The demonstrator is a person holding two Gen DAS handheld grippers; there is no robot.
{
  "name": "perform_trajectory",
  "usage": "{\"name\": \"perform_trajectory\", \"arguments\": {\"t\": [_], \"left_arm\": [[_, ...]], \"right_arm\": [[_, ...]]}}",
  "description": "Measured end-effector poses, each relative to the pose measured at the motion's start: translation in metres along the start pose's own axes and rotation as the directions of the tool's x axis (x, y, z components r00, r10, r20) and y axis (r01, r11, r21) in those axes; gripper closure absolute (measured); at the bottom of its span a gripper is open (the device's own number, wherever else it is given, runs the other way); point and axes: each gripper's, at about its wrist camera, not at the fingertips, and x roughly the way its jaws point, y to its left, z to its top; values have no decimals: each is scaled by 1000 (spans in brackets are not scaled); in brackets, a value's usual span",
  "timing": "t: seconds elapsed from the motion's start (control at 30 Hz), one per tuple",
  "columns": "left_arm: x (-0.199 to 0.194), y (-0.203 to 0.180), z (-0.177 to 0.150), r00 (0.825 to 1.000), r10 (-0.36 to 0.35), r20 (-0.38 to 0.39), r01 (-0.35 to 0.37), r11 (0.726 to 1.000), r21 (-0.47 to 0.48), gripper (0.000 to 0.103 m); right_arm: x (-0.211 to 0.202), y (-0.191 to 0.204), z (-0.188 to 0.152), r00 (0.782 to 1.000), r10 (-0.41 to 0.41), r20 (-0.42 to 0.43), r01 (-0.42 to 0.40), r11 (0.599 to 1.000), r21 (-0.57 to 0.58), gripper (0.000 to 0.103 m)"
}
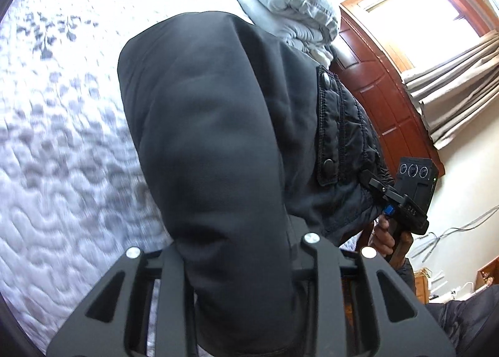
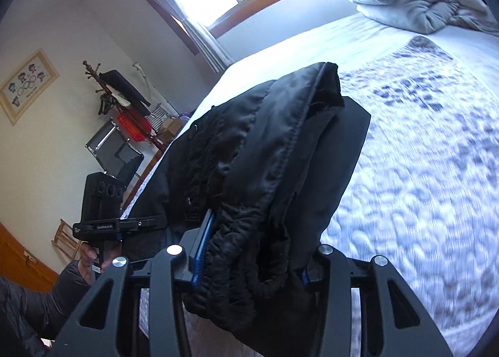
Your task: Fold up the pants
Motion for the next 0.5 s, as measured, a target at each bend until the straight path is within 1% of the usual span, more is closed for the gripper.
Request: {"name": "perform_trajectory", "arguments": {"t": [0.13,0.27,0.4,0.5], "left_arm": [[1,10,16,1000,30,8,-30,999,-11,75],[2,29,25,998,69,-2,-69,997,-23,75],[8,50,29,995,103,-13,-103,993,-49,74],[7,59,31,996,91,-8,-92,994,-53,73]], "right_arm": [[26,-5,15,1000,13,-25,-13,1000,-2,59],[53,-14,19,998,10,-65,-9,1000,6,59],[78,-29,19,995,8,-96,-4,999,38,59],[85,-40,16,995,19,-101,-12,998,68,59]]}}
